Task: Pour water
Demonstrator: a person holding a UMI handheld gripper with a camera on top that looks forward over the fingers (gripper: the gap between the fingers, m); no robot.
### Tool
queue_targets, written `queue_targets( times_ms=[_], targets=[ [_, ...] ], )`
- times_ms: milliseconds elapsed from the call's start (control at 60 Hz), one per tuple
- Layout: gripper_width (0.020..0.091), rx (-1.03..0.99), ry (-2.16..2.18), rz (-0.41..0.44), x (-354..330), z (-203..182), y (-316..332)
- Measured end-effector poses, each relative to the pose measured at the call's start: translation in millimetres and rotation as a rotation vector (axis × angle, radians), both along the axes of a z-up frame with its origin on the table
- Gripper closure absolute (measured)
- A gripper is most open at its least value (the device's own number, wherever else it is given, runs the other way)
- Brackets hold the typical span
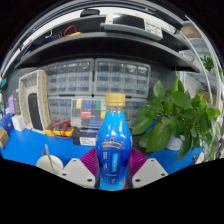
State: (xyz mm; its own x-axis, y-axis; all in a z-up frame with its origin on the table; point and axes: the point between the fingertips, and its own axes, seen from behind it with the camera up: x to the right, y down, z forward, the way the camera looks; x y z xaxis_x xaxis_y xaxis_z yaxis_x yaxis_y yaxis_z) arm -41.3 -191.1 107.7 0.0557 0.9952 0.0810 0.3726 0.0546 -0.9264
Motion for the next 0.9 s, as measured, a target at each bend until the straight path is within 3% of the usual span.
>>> queue_targets(
  times_ms=[167, 267, 283, 350, 567, 600, 617, 650, 733, 900],
  targets=[
    [0.0732, 0.045, -0.025, -0.016, -3.9, -33.7, 19.4],
    [0.0729, -0.013, 0.043, -0.030, -3.6, -29.9, 21.8],
    [0.0687, -0.021, 0.051, -0.030, -2.7, -29.4, 21.6],
    [0.0681, -0.037, 0.068, -0.032, 2.1, -27.2, 22.5],
    [0.0560, -0.093, 0.020, -0.025, 17.0, -41.0, 19.2],
    [0.0469, -0.080, -0.016, -0.037, 20.6, -48.3, 22.1],
    [0.0494, -0.069, -0.030, -0.042, 22.5, -51.0, 23.4],
    [0.0393, -0.053, -0.055, -0.046, 26.1, -55.2, 24.2],
    [0.0264, -0.060, -0.081, -0.043, 36.5, -58.9, 17.6],
    [0.0261, -0.060, -0.119, -0.045, 74.5, -58.5, 1.2]
  ],
)
